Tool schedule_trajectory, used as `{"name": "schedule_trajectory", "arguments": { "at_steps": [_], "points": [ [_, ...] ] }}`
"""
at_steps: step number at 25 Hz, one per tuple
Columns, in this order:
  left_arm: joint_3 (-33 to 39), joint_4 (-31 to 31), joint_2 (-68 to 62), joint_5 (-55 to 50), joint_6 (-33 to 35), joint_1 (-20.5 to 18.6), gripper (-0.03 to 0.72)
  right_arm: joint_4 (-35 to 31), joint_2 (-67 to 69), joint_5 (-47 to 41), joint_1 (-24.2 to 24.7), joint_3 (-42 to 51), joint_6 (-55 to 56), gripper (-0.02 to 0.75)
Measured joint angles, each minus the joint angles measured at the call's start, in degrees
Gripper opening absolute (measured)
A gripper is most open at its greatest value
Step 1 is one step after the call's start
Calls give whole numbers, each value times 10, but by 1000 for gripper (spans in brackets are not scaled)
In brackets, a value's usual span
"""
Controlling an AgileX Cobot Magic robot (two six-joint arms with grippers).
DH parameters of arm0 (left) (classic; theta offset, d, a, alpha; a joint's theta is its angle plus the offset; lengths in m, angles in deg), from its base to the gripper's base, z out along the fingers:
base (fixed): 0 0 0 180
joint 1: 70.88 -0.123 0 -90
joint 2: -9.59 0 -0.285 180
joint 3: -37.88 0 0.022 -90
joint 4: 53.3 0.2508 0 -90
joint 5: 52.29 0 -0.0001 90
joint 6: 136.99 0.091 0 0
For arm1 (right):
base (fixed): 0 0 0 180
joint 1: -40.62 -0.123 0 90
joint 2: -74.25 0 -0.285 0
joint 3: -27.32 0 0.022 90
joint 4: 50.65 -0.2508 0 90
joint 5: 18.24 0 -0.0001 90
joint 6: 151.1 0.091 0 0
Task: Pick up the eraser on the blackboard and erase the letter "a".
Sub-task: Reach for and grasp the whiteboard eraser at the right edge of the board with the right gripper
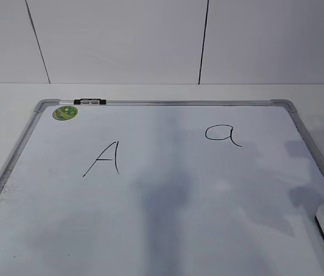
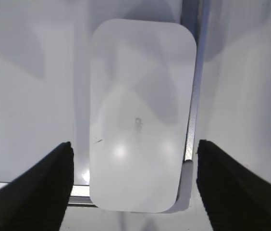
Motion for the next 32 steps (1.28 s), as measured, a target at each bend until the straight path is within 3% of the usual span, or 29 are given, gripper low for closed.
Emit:
{"name": "schedule_trajectory", "arguments": {
  "at_steps": [32],
  "points": [
    [0,0,0,0,0,0,235,-5,0,45,2,33,29,633]
  ]
}}
